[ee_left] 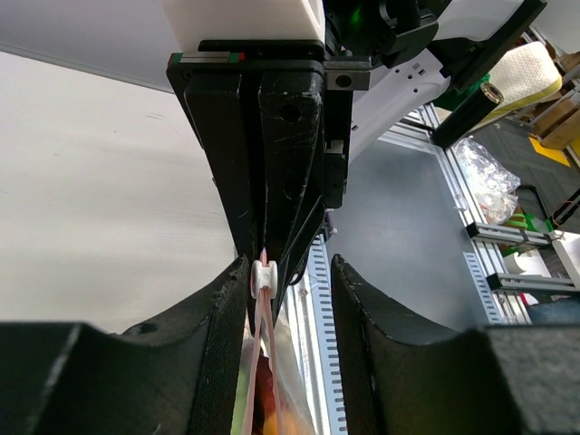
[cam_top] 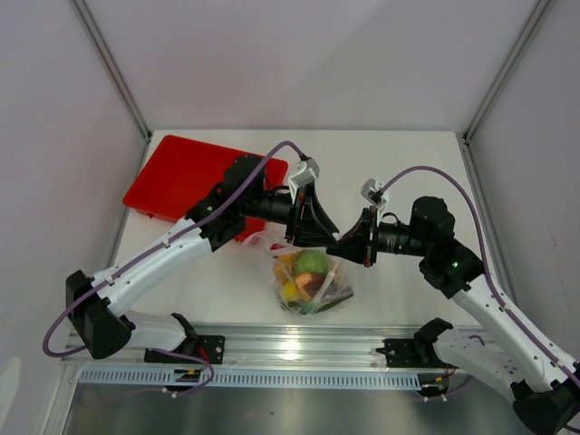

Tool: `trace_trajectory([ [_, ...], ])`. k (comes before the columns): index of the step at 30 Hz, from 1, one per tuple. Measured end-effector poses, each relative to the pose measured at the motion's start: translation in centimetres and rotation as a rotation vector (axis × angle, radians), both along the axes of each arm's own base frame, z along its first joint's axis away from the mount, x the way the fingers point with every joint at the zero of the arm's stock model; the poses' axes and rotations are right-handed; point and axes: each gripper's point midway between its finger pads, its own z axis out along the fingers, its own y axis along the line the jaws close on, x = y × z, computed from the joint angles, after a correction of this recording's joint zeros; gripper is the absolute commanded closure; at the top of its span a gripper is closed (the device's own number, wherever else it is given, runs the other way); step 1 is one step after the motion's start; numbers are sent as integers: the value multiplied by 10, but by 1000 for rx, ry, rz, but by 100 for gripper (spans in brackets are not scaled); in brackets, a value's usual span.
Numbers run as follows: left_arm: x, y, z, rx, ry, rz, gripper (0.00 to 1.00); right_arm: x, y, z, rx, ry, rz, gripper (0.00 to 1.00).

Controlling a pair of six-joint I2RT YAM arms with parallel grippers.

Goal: Place the food in the zip-top bag and seal the zipper
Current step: Zip the zipper food storage bag at the center of the board.

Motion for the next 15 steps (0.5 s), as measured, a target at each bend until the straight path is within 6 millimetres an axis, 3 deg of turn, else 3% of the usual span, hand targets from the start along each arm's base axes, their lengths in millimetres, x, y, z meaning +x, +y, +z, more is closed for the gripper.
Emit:
trace_trajectory([
  [15,2,-1,-10,40,32,1,71,-1,0,1,0,5,0,100],
])
